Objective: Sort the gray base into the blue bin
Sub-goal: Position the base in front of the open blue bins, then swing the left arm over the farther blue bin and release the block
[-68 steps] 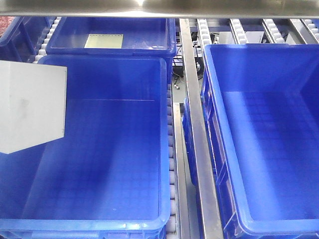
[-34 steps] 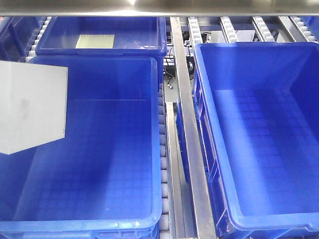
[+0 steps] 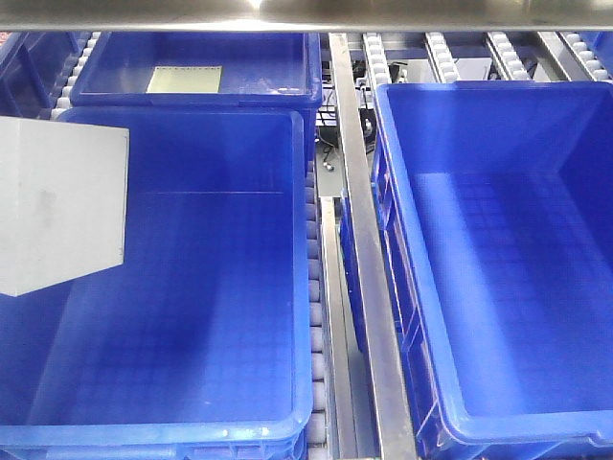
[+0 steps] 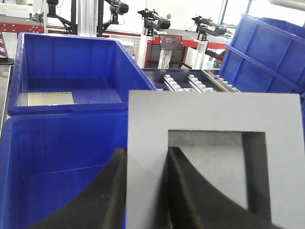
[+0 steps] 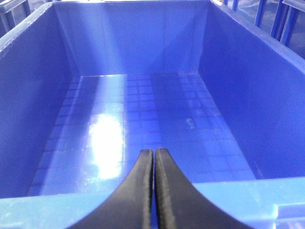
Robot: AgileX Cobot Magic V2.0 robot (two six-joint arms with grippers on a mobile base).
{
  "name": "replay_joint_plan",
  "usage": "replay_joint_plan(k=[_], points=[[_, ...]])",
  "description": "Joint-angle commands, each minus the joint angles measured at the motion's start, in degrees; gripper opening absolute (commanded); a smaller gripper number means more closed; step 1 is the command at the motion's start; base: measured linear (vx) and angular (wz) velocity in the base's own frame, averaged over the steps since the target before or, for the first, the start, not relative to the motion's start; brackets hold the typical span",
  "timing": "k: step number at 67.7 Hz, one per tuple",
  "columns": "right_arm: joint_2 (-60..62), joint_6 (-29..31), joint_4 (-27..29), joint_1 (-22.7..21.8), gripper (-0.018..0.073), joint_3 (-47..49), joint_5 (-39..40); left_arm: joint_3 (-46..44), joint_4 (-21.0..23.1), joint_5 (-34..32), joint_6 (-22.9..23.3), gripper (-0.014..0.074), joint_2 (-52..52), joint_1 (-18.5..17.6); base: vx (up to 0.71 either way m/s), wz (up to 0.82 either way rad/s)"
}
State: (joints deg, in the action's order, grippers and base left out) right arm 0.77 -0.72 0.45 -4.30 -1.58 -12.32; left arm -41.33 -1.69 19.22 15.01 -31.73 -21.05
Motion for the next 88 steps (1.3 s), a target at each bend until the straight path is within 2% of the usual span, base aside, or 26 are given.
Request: replay_joint_plan(k=[1,38,46,50,58,71,79,88], points=[[0.50,0.72,-0.45,-0.28,-0.0005,-0.12,3.89,-2.18,0.28,-6.39,0.72,0.0004,-0.01,0.10,0.00,0.00],[0.50,0.72,-0.45,-0.28,-0.0005,-0.12,3.89,-2.18,0.28,-7.35,0.72,0.0004,-0.01,0.10,0.00,0.00],[0.50,0.72,-0.45,-0.28,-0.0005,-0.12,3.89,-2.18,1.69,-7.19,0.66,0.0004,-0.05,0.10,0.00,0.00],[0.50,0.72,-0.45,-0.28,-0.0005,-0.12,3.89,-2.24,2.53,-6.25,-0.94,0.0004,-0.50,0.10,0.00,0.00],[0.50,0.72,-0.45,-0.28,-0.0005,-0.12,3.89,-2.24,9.63,-6.23,-7.69,0.0004,-2.44,-0.91,0.00,0.00],[0.50,0.72,-0.45,-0.28,-0.0005,-0.12,3.89,-2.24,26.33,-6.78,-23.78,0.0004,-7.98,-5.46,0.00,0.00],[0.50,0.72,-0.45,-0.28,-0.0005,-0.12,3.89,-2.24,35.61,-9.04,-31.71,0.0004,-12.29,-9.08,0.00,0.00],[0.50,0.72,-0.45,-0.28,-0.0005,-0.12,3.89,-2.24,42.08,-14.15,-38.32,0.0004,-18.12,-15.07,0.00,0.00]])
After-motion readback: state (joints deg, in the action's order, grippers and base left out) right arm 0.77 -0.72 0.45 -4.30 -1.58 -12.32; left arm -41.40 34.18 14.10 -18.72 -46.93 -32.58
